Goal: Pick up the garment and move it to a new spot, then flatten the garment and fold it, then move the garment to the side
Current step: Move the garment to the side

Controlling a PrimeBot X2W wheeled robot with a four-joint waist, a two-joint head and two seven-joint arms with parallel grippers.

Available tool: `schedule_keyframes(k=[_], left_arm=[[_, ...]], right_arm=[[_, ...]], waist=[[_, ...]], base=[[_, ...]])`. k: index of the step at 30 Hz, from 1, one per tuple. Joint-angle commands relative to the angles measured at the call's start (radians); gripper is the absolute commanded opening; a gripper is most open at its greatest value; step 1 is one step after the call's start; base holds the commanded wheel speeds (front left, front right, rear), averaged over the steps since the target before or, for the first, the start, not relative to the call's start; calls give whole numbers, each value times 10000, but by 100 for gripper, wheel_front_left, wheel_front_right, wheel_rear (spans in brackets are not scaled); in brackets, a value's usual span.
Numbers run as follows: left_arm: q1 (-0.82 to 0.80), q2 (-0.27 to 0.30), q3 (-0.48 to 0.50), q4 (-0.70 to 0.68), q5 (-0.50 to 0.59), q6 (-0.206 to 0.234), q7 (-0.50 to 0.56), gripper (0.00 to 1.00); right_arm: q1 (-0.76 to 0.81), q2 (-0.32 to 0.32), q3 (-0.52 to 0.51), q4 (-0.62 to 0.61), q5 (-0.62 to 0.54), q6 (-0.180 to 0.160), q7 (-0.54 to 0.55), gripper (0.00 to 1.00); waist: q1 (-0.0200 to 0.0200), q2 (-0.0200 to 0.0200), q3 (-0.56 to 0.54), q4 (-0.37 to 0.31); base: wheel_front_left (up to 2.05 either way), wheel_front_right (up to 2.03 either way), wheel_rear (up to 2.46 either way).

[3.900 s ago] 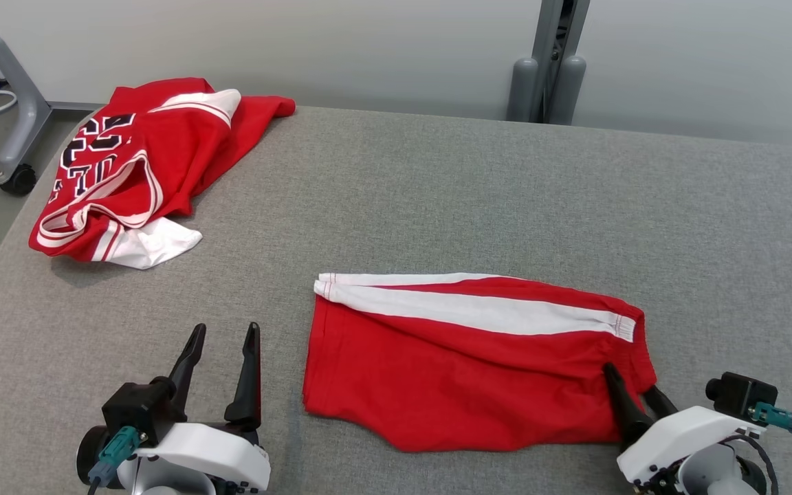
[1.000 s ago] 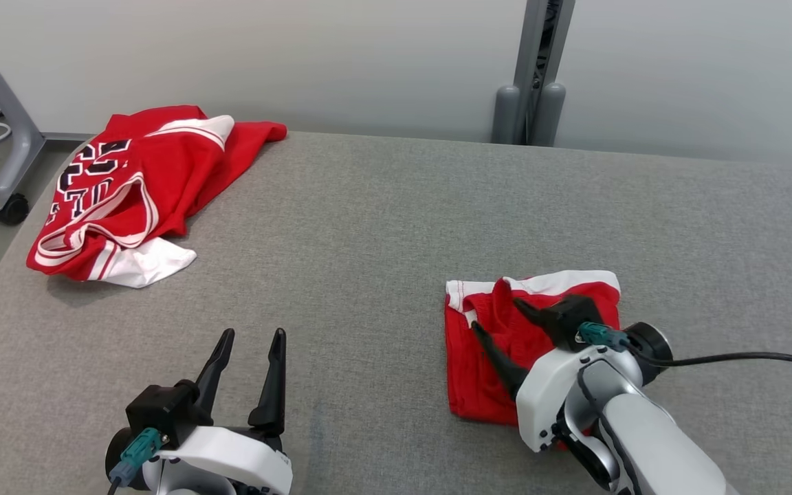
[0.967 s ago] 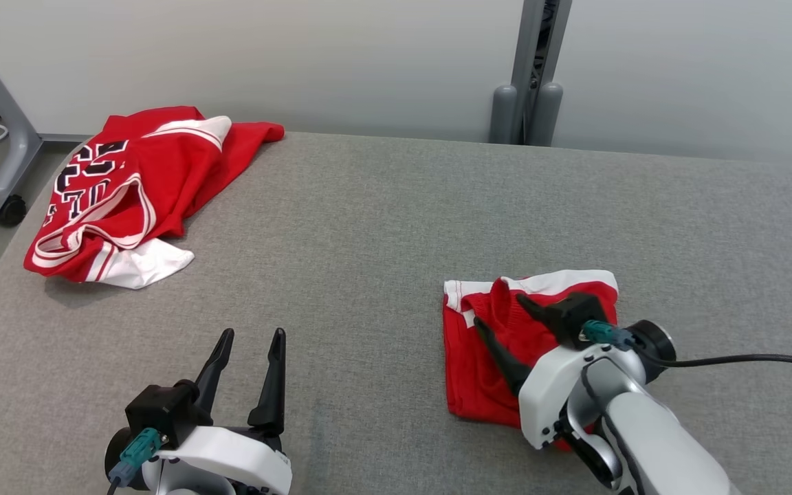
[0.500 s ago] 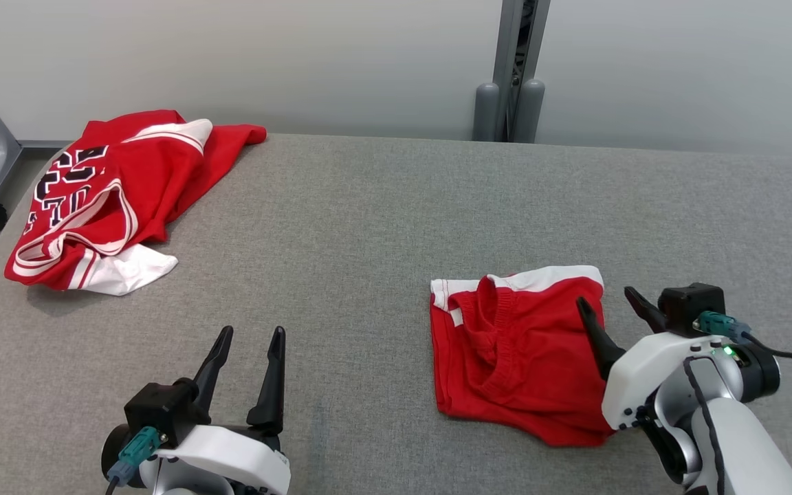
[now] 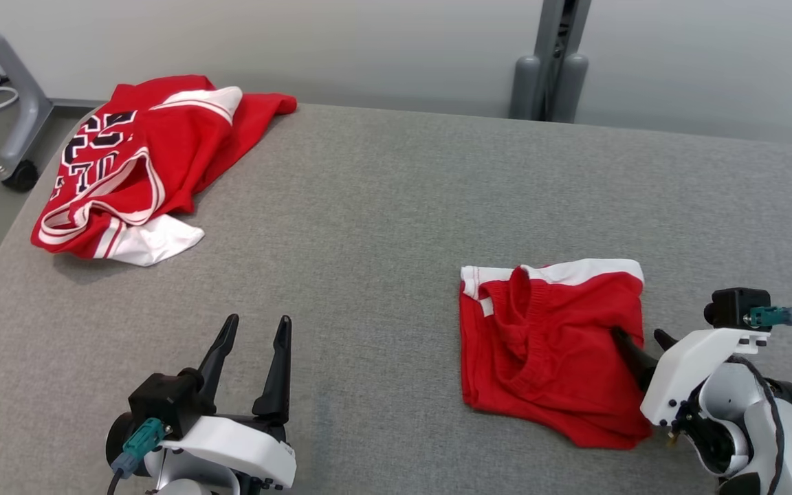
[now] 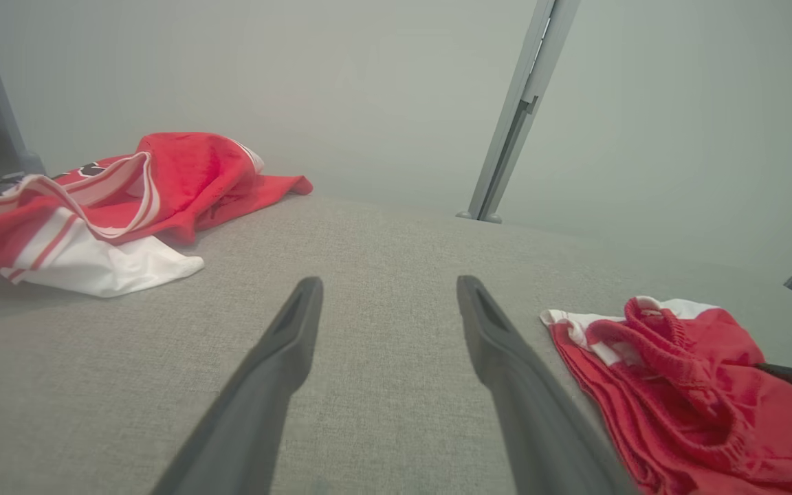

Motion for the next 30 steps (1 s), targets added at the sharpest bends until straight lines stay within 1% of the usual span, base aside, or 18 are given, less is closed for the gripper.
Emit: schedule_keyframes(k=[1,5,6,7,8,9,10,11,15,20,24,30], left_arm=[[-132,15,20,0,74,53,-10,100],[-174,-11,55,43,81,33,-59,100],[-183,-18,60,52,80,25,-66,100],[-190,-24,67,63,81,15,-78,100],[-194,-28,73,73,83,8,-88,100],[-193,-29,86,80,83,4,-86,100],[-188,-34,95,75,87,12,-91,100],[-186,-40,101,61,100,30,-99,100],[-237,-4,81,-55,139,1,-117,100],[-348,63,44,-207,232,30,-80,100],[-409,119,27,-351,287,68,-41,100],[-559,230,14,-512,337,130,73,100]], right_arm=[[-128,-49,-61,56,161,1,107,100],[-329,-102,-37,402,852,1,672,100],[-370,-140,47,458,975,1,780,87],[-398,-149,124,500,1119,1,881,47],[-422,-168,210,529,1245,1,989,37],[-448,-217,306,541,1325,1,1046,31],[-480,-293,396,551,1348,1,1020,21],[-522,-382,442,585,1307,1,953,0],[-769,-586,575,650,1218,-2,617,0],[-1085,-873,642,652,1050,-1,164,0],[-1402,-1016,737,692,953,-1,-16,0],[-1967,-1093,1081,772,881,1,-72,0]], waist=[[0,0,86,121],[0,0,148,290],[0,0,155,315],[0,0,157,333],[0,0,160,344],[0,0,162,345],[0,0,167,339],[0,0,175,326],[0,0,245,123],[0,0,365,-474],[0,0,457,-1218],[0,0,681,-2670]], base=[[0,0,0],[0,0,0],[0,0,0],[0,0,0],[0,0,0],[0,0,0],[0,0,0],[0,0,0],[0,0,0],[0,0,0],[0,0,0],[0,0,0]])
